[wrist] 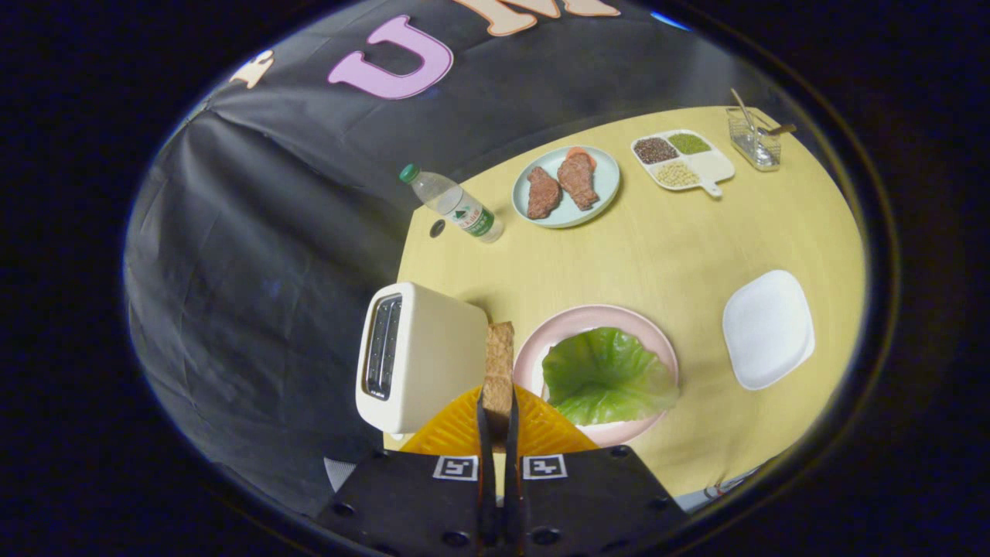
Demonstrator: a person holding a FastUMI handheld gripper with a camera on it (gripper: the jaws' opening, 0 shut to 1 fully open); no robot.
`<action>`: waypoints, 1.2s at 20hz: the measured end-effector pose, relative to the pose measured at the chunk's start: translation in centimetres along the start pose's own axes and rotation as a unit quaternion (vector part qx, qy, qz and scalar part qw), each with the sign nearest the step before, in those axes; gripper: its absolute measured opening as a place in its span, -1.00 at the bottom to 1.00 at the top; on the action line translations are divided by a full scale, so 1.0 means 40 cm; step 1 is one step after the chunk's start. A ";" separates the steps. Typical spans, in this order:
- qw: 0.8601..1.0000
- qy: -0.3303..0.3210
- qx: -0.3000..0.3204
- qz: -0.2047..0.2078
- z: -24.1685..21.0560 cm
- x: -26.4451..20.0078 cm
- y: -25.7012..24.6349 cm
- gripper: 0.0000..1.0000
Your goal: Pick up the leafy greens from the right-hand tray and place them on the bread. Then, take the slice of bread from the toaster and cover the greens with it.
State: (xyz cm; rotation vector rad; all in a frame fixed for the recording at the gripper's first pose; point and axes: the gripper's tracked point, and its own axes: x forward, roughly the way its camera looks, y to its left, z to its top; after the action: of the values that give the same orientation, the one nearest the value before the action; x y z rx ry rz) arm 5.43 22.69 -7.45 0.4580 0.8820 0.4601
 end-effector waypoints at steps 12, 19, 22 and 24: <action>0.999 0.034 0.027 -0.007 -0.080 0.108 -0.151 -0.86; 0.998 0.034 0.034 0.031 -0.083 0.121 -0.214 -0.86; 0.998 0.033 0.041 0.043 -0.088 0.129 -0.246 -0.84; 0.997 0.032 0.042 0.053 -0.089 0.137 -0.260 -0.82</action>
State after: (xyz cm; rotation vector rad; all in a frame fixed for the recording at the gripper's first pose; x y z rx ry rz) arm 7.56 17.97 -18.60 0.5712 0.9442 0.5393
